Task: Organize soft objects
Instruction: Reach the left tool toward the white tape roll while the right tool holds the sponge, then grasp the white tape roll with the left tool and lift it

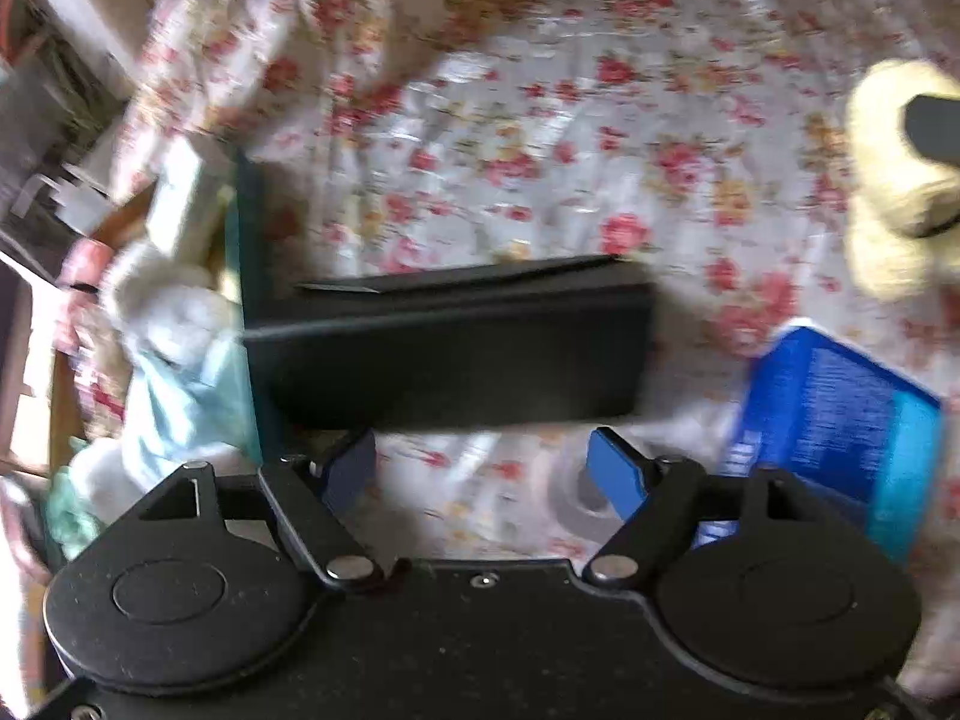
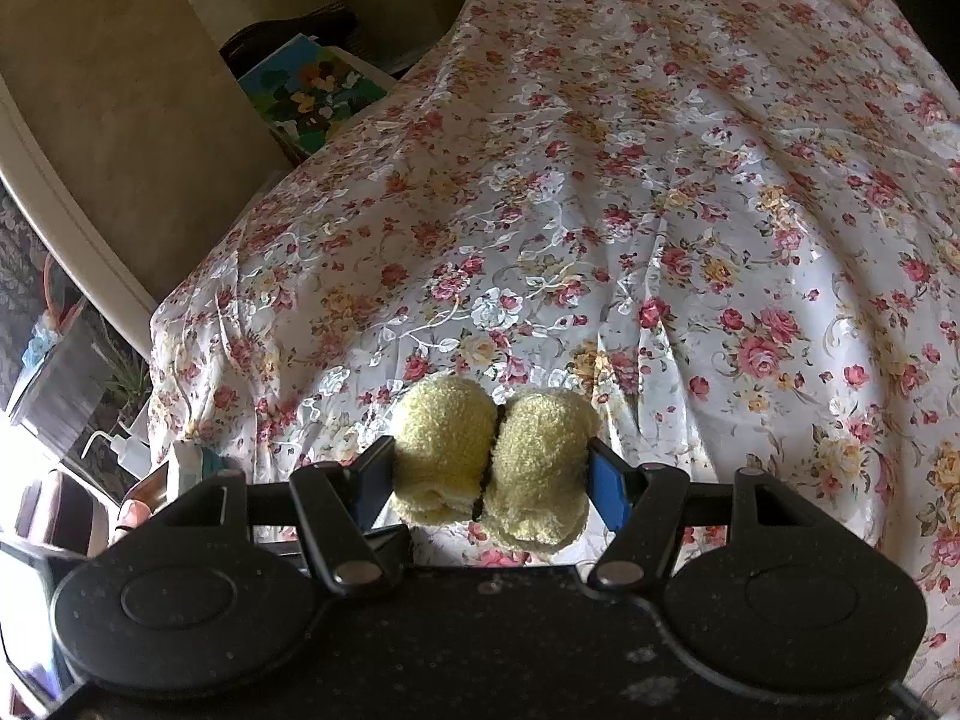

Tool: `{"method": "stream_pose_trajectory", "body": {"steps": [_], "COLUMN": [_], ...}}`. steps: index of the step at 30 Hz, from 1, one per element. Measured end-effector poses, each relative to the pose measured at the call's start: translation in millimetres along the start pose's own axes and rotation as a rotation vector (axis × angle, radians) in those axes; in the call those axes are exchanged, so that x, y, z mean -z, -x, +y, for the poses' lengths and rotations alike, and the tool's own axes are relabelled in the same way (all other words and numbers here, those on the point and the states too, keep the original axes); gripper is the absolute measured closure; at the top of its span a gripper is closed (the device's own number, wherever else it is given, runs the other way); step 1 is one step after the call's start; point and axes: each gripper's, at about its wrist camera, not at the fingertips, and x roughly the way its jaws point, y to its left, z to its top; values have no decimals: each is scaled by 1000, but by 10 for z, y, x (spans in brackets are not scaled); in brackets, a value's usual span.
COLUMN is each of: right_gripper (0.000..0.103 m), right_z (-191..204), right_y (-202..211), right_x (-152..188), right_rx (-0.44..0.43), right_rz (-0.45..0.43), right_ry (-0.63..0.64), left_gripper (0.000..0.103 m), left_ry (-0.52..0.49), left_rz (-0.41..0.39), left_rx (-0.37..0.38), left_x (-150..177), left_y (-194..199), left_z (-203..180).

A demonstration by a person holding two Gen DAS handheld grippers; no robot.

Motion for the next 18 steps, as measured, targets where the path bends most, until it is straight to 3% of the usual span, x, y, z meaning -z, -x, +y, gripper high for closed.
{"method": "stream_pose_trajectory", "body": {"steps": [4, 15, 18], "right_gripper": [38, 38, 38], "right_z": [1, 15, 14], "right_y": [-8, -44, -59], "right_x": [5, 22, 24], "right_rx": [3, 12, 17], "right_rz": [1, 11, 13], "right_ry": [-4, 6, 7], "left_gripper": [25, 26, 35], "left_ry": [15, 55, 85], "left_rz": [65, 161, 169], "left_rx": [83, 70, 98], "left_x": [0, -18, -25], "left_y": [-95, -463, -523], "left_z": [-63, -174, -129]}}
